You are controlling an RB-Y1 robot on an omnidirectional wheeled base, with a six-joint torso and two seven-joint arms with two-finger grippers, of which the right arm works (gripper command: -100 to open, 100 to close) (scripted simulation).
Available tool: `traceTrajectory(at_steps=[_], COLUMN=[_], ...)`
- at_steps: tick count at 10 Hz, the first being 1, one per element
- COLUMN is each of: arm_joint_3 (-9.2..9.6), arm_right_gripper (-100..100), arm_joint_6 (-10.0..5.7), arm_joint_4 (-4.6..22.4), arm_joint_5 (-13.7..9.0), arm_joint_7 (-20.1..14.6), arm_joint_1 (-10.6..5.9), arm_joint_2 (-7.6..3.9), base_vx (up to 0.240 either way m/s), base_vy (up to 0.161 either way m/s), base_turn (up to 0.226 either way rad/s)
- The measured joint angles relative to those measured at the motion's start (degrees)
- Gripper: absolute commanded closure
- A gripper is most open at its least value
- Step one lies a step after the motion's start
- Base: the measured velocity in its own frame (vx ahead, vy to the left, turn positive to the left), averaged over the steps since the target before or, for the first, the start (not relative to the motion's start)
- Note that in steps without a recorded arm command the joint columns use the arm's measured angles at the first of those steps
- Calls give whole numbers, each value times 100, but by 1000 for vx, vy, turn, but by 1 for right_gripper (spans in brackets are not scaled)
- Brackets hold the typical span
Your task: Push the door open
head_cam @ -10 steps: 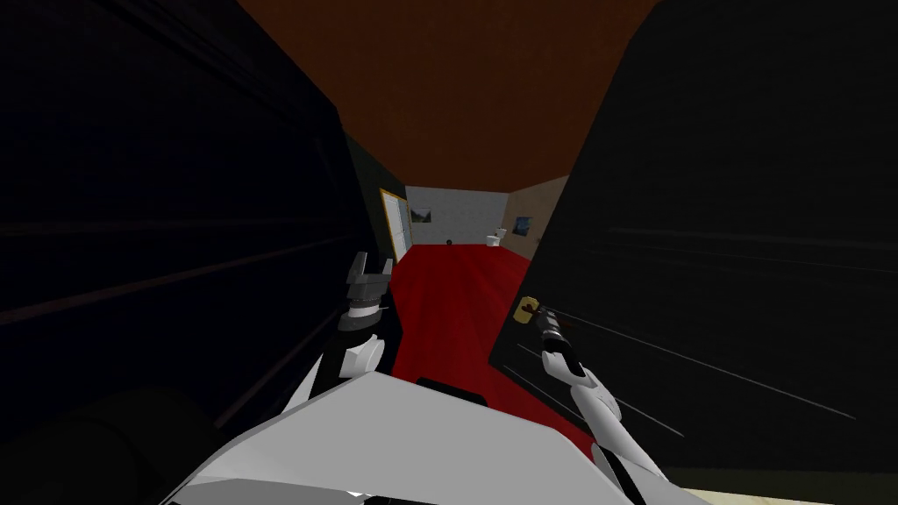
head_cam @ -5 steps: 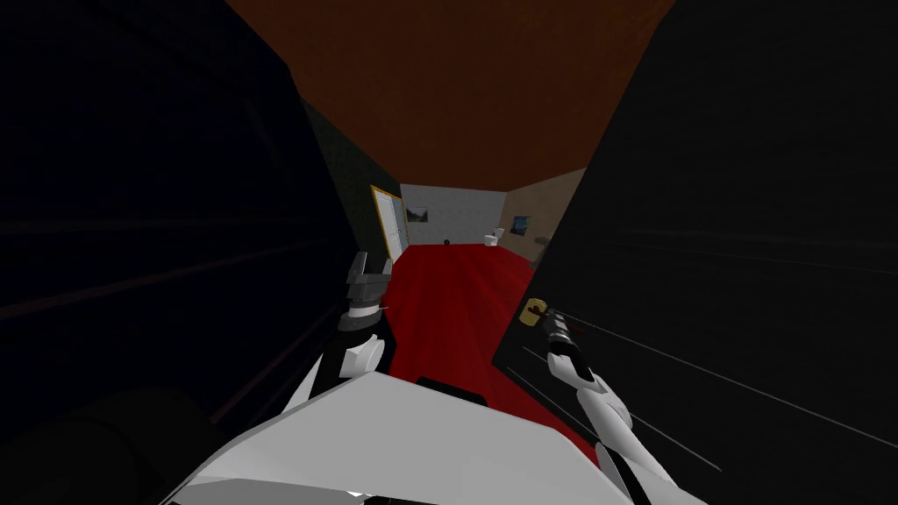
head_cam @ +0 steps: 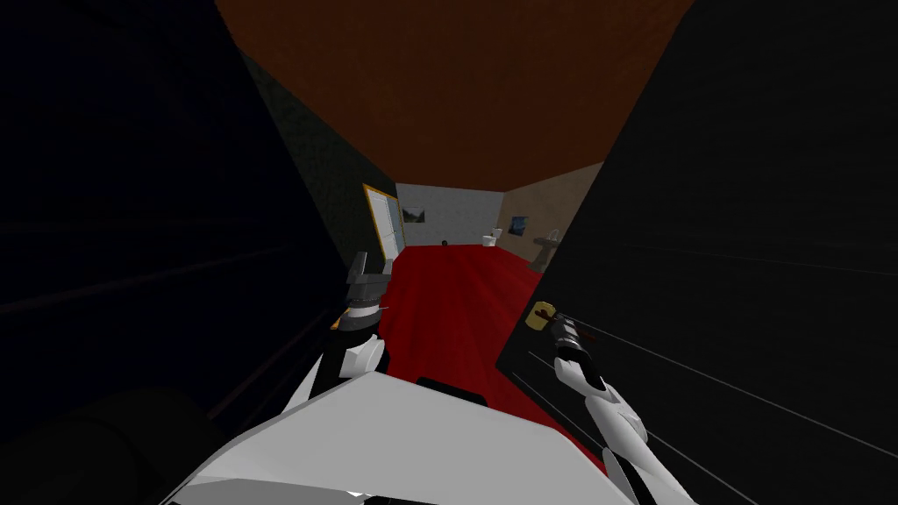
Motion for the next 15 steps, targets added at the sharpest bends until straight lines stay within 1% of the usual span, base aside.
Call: traceTrajectory(at_steps=[1,2,4,5,6,7,9,10,12,13,14,15], arm_joint_3=[-102,-134,-199,-245,-284,-338,-491,-519,-610,-624,-680,-708], arm_right_gripper=[100,100,100,100,100,100,100,100,100,100,100,100], arm_joint_6=[126,97,-99,-53,-73,-92,0,-71,-46,-45,10,-2], arm_joint_4=[-186,-88,273,163,244,262,110,280,260,260,159,222], arm_joint_5=[-29,-37,-57,-71,-81,-96,-136,-144,-176,-182,-201,-209], arm_joint_7=[53,73,63,80,93,109,215,211,214,211,245,266], arm_joint_1=[97,46,-64,-9,-34,-12,85,25,85,87,149,149], arm_joint_2=[16,-9,-82,-76,-100,-113,-74,-136,-180,-196,-160,-168], base_vx=[126,158,157,160,175,178,181,171,127,113,173,181], base_vy=[11,20,20,35,45,35,54,46,19,-16,3,-7], base_turn=[-47,-38,-52,-47,-49,-59,-66,-57,-42,-55,-44,-44])
